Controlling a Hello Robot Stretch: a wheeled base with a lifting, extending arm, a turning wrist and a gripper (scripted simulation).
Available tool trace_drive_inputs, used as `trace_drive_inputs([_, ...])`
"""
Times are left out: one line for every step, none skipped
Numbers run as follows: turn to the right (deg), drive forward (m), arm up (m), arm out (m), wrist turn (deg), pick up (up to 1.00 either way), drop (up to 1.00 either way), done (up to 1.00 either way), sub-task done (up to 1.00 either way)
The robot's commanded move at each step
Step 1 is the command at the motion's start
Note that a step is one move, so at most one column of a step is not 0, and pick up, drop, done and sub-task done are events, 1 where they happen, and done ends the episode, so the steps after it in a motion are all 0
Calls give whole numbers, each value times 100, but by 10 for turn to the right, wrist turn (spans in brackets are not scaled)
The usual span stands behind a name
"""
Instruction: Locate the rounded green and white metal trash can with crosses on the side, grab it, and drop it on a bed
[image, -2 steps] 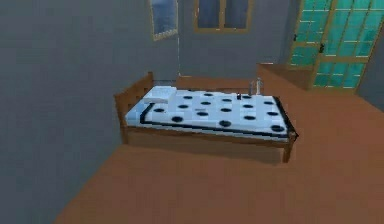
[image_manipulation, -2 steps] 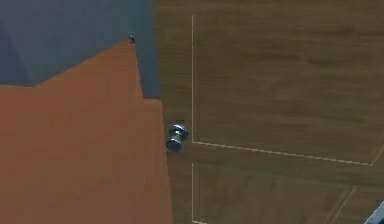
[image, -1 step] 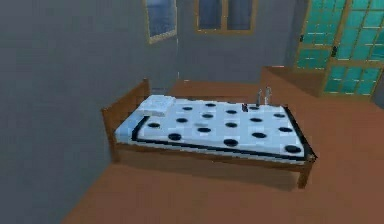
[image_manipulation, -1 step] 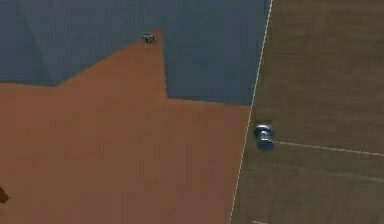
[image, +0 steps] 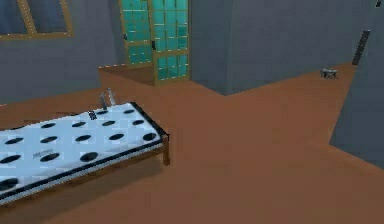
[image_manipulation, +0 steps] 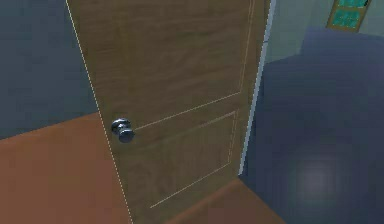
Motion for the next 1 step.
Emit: trace_drive_inputs([60, 0, 0, 0, 0, 0, 0, 0, 0])
